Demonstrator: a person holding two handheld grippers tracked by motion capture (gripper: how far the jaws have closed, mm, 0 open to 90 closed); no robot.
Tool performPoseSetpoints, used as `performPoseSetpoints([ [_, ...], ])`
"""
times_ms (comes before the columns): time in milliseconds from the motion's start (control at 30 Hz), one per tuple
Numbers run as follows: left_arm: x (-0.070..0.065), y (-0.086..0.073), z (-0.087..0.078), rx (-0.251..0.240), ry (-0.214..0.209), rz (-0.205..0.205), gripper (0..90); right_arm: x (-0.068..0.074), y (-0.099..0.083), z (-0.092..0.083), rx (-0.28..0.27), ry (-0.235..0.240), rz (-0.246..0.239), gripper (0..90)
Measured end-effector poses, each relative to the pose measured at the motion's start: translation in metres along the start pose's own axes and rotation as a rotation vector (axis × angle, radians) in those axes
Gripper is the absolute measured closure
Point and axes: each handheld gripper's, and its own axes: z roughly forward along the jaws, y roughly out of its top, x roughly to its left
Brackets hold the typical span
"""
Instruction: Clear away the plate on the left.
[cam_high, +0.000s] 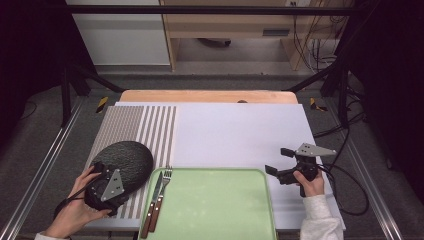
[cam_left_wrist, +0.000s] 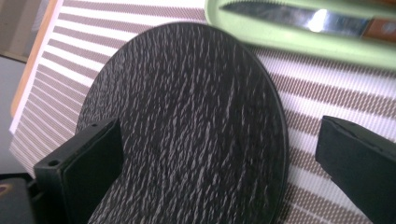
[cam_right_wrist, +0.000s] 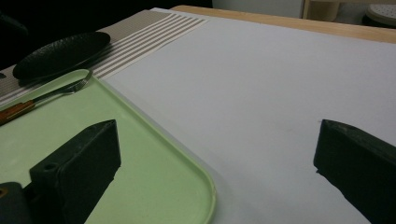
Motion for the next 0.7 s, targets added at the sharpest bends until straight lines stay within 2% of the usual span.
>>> performPoseSetpoints([
  [167,-0.004,-0.002,0.001,0.039,0.023,0.041,1.5,-0.001,0.0,-0.001,-0.006,0.001,0.003,1.1],
  [400,-0.01,-0.006,0.002,0.045,0.045,0.082,4.5,-0.001,0.0,-0.001,-0.007,0.0,0.002,1.1],
  [533,-0.013,-0.009,0.003,0.047,0.059,0.075,6.4,-0.001,-0.001,-0.001,-0.003,-0.002,0.002,1.1],
  [700,-0.017,-0.013,0.005,0.055,0.08,0.09,9.0,-0.001,-0.001,-0.001,-0.003,-0.003,0.001,1.1],
])
